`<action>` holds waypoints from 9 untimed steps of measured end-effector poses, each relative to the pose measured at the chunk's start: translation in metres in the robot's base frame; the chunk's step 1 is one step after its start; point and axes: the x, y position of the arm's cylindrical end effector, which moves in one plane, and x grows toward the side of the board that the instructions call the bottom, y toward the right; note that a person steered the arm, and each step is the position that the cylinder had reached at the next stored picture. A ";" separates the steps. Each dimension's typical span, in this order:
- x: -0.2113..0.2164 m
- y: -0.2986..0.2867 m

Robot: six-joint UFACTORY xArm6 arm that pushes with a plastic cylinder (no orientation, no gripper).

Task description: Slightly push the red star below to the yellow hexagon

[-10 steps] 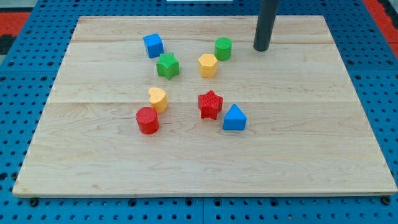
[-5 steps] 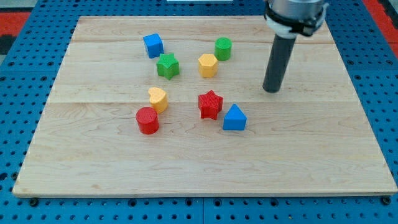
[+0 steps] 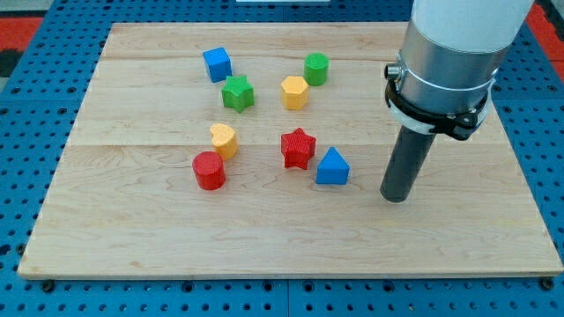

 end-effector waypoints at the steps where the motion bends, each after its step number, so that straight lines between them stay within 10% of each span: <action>1: 0.009 -0.043; 9: -0.021 -0.114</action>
